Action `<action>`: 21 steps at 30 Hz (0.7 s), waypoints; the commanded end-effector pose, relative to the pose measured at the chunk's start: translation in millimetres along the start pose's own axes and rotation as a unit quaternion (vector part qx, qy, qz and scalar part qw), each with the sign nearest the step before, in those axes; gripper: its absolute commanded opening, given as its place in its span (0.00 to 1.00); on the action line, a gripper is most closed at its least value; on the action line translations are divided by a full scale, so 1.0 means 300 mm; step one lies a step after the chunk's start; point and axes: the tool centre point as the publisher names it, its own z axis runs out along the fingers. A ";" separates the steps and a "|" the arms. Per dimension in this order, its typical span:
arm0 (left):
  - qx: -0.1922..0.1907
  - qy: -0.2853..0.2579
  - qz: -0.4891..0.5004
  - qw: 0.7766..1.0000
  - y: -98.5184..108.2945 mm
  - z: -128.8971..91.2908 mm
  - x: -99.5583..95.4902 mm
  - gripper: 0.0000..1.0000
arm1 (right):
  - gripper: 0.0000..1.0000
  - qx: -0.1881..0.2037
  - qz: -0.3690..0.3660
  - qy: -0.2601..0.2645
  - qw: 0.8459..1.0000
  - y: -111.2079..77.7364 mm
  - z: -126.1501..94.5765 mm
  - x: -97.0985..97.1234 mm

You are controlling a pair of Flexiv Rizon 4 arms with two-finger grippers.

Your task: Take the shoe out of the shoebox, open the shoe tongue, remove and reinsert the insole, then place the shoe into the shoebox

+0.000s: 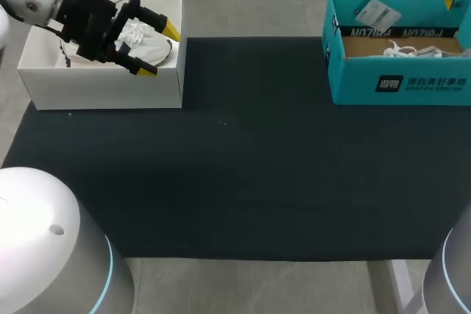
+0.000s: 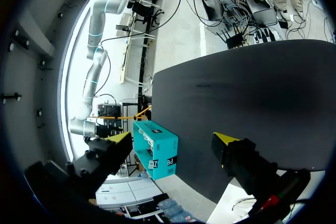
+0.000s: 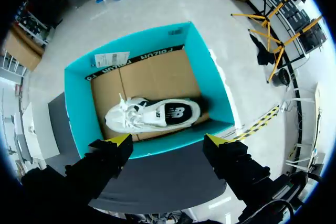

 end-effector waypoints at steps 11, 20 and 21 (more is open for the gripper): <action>0.000 0.002 0.000 1.000 0.000 0.000 -0.002 1.00 | 1.00 -0.032 -0.032 0.005 0.999 -0.221 -0.080 0.050; 0.000 0.002 0.000 1.000 0.000 0.000 -0.002 1.00 | 1.00 0.019 -0.048 0.031 0.998 -0.313 -0.070 0.071; 0.000 0.002 0.000 1.000 0.000 0.000 -0.002 1.00 | 1.00 0.019 -0.048 0.031 0.998 -0.313 -0.070 0.071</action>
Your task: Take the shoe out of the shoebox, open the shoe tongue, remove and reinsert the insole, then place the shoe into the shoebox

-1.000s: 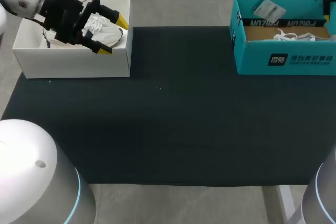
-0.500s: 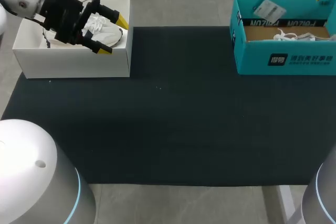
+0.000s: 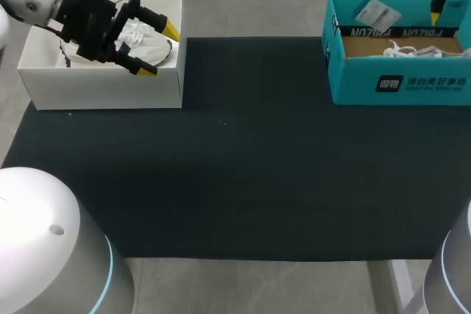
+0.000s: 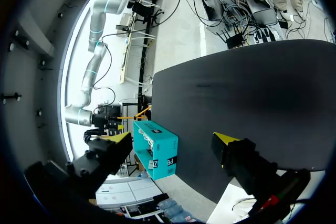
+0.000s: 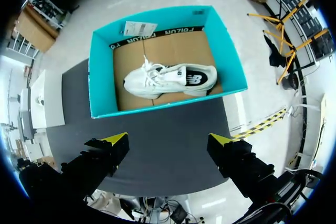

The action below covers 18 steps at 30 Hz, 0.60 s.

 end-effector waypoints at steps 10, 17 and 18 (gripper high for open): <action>0.000 0.002 0.000 1.000 0.000 0.000 -0.002 1.00 | 1.00 -0.003 -0.001 0.002 1.000 -0.007 0.002 -0.006; -0.029 0.037 0.033 0.998 0.092 -0.052 0.063 1.00 | 1.00 -0.003 -0.001 0.002 1.000 -0.007 0.002 -0.006; -0.027 0.048 0.048 0.997 0.098 -0.075 0.072 1.00 | 1.00 -0.003 -0.001 0.002 1.000 -0.007 0.002 -0.006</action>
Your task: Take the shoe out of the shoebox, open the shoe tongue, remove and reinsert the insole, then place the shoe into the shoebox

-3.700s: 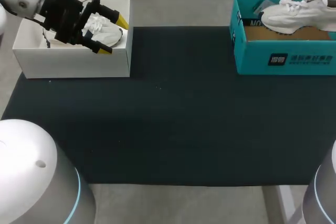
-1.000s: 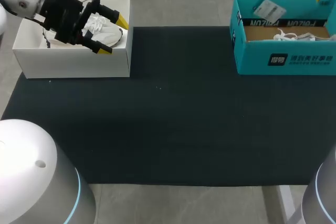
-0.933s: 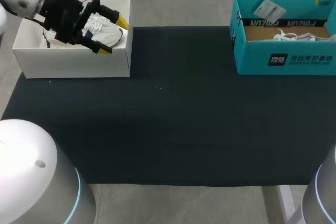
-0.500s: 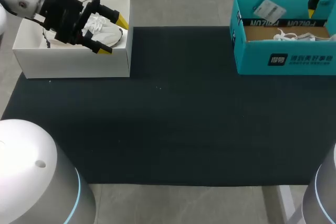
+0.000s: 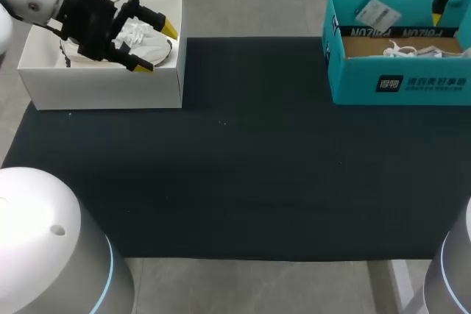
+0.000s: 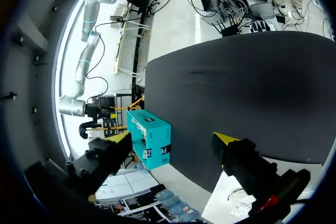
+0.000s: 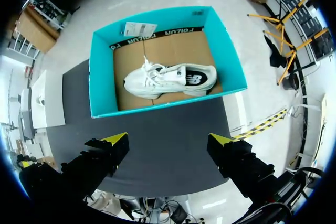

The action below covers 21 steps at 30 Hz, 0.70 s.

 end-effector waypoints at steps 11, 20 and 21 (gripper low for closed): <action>-0.020 0.156 0.083 0.984 0.130 -0.149 0.110 1.00 | 1.00 -0.001 0.000 0.001 1.000 -0.001 0.001 -0.002; -0.129 0.277 0.058 0.950 0.235 -0.194 0.233 1.00 | 1.00 -0.001 0.000 0.001 1.000 -0.001 0.001 -0.002; -0.144 0.281 0.051 0.947 0.251 -0.202 0.247 1.00 | 1.00 -0.001 0.000 0.001 1.000 -0.001 0.001 -0.002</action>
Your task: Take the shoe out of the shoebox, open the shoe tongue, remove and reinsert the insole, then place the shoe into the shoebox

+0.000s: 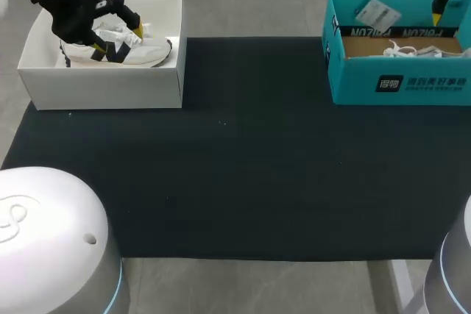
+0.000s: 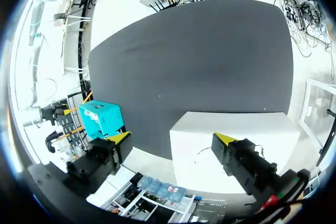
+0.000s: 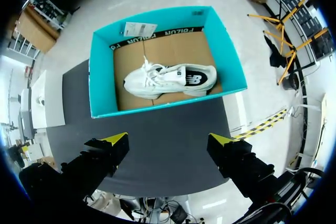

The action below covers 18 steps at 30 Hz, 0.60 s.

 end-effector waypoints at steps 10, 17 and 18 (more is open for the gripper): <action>-0.051 0.062 -0.047 0.996 0.021 0.008 0.034 1.00 | 1.00 -0.001 0.000 0.001 1.000 -0.002 0.000 -0.002; -0.051 0.062 -0.047 0.996 0.021 0.008 0.034 1.00 | 1.00 -0.001 0.000 0.001 1.000 -0.002 0.000 -0.002; -0.050 0.053 -0.030 0.997 0.012 0.020 0.039 1.00 | 1.00 -0.001 0.000 0.001 1.000 -0.002 0.000 -0.002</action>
